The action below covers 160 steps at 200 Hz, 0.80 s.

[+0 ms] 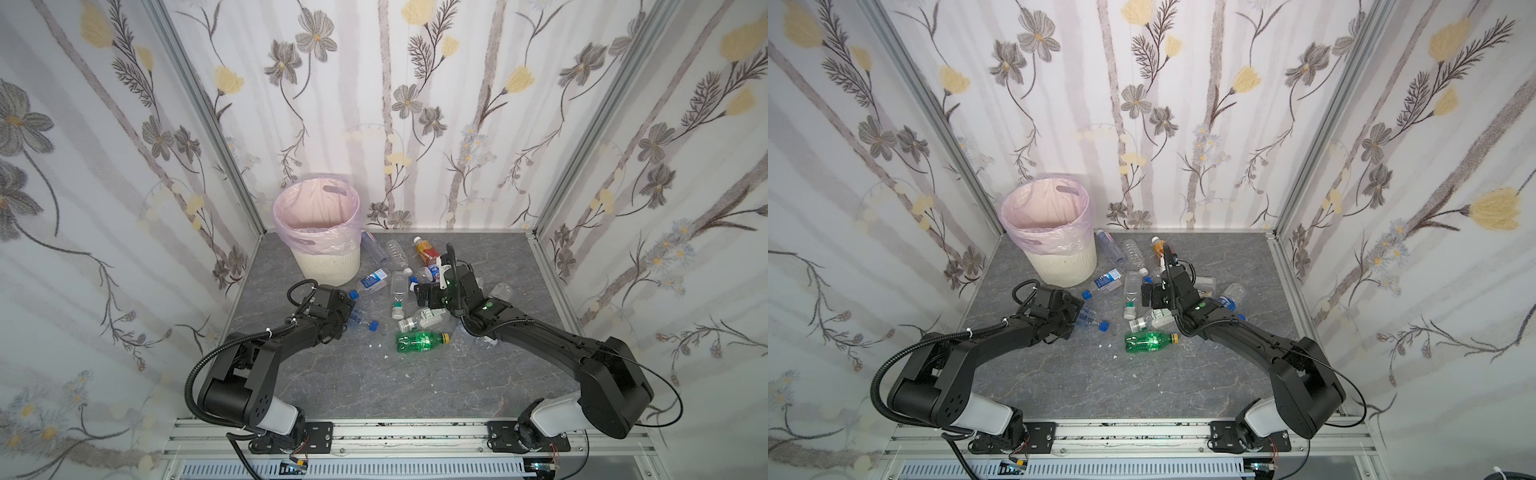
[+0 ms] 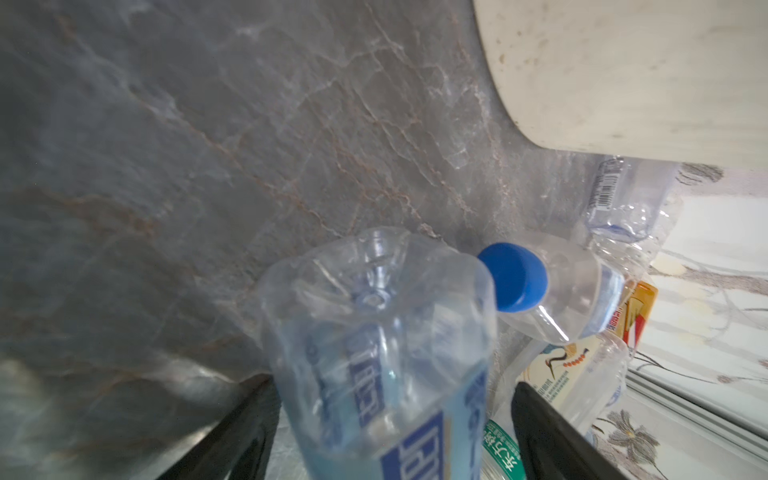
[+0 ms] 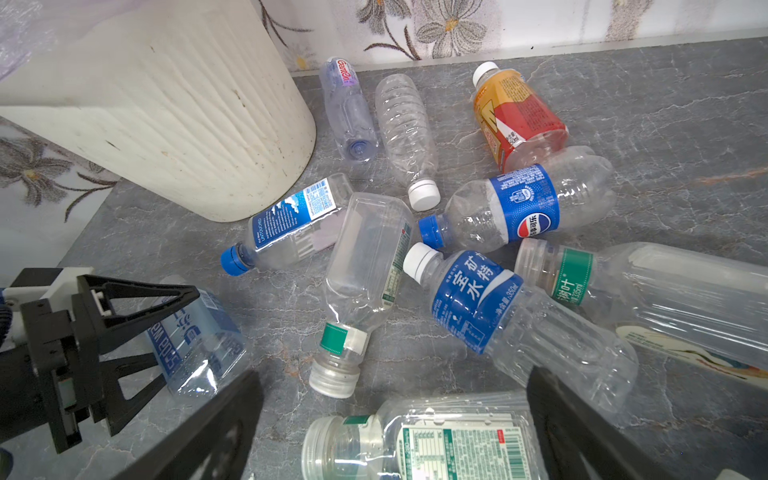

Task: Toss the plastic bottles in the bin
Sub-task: 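Lower the left gripper and close it on the clear blue-capped soda water bottle, then lift the soda water bottle with the left gripper and carry it over the bin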

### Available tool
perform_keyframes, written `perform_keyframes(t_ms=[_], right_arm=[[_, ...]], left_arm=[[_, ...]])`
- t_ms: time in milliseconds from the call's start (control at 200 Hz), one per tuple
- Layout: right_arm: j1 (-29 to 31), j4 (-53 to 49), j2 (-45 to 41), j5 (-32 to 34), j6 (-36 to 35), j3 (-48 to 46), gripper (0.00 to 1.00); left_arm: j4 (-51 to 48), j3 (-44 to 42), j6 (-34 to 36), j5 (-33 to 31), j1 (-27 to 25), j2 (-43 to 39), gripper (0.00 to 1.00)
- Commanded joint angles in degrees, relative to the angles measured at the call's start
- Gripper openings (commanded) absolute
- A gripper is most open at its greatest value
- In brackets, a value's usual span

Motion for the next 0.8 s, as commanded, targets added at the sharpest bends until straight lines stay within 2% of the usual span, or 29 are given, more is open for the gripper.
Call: perform_keyframes(t_ms=[0, 115, 320, 674, 794], right_arm=[[0.01, 3.35, -0.31, 0.97, -0.65, -0.65, 1.00], [0.01, 4.03, -0.35, 1.33, -0.45, -1.37, 1.00], [0.02, 4.07, -2.58, 2.68, -1.59, -1.87, 1.00], [0.05, 6.39, -3.28, 2.67, -1.42, -3.71, 1.00], [-0.01, 7.06, -4.30, 2.94, -1.85, -4.87, 1.00]], left_arm=[[-5.21, 1.43, 0.64, 2.79, 0.74, 2.76, 0.87], [-6.76, 2.88, 1.15, 4.66, 0.95, 5.32, 0.83], [-9.74, 3.68, 4.26, 5.58, 0.91, 6.26, 0.68], [-20.79, 5.65, 12.15, 0.18, 0.97, 3.47, 0.60], [-24.09, 6.64, 15.55, -2.86, 0.92, 2.36, 0.53]])
